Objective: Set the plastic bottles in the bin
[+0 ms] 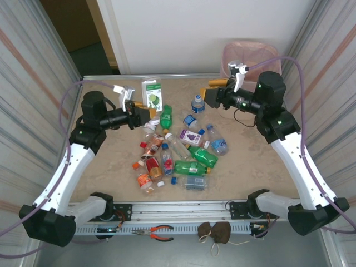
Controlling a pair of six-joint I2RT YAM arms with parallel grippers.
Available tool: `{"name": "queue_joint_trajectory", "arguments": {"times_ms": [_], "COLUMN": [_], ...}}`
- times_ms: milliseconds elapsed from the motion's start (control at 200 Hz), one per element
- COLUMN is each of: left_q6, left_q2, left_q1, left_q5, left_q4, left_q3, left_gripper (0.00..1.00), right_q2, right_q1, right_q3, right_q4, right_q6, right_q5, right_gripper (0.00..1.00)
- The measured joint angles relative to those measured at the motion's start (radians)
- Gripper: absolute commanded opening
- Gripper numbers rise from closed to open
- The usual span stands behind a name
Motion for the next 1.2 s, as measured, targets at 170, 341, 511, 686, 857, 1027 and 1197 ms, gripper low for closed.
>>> {"name": "queue_joint_trajectory", "arguments": {"times_ms": [170, 341, 511, 686, 857, 1027, 1197], "left_q6": [-0.067, -0.084, -0.071, -0.059, -0.054, -0.051, -0.051], "left_q2": [0.001, 0.014, 0.038, 0.039, 0.042, 0.052, 0.055], "left_q1": [-0.041, -0.105, -0.155, -0.170, -0.179, -0.183, -0.191], "left_q5": [0.119, 0.190, 0.232, 0.245, 0.245, 0.247, 0.248], "left_q4": [0.200, 0.284, 0.288, 0.290, 0.273, 0.270, 0.269], "left_q3": [0.000, 0.006, 0.046, 0.063, 0.079, 0.100, 0.106], "left_gripper": [0.40, 0.40, 0.40, 0.41, 0.40, 0.41, 0.42], "right_q2": [0.058, 0.125, 0.156, 0.170, 0.171, 0.171, 0.171], "right_q1": [0.047, 0.095, 0.137, 0.169, 0.195, 0.212, 0.215], "right_q3": [0.027, 0.106, 0.152, 0.174, 0.174, 0.174, 0.174], "right_q4": [0.114, 0.176, 0.233, 0.253, 0.251, 0.246, 0.245], "right_q6": [0.074, 0.115, 0.146, 0.161, 0.163, 0.155, 0.140], "right_q5": [-0.096, -0.164, -0.218, -0.247, -0.256, -0.254, -0.251], "right_gripper": [0.68, 0.70, 0.70, 0.66, 0.57, 0.48, 0.40]}}
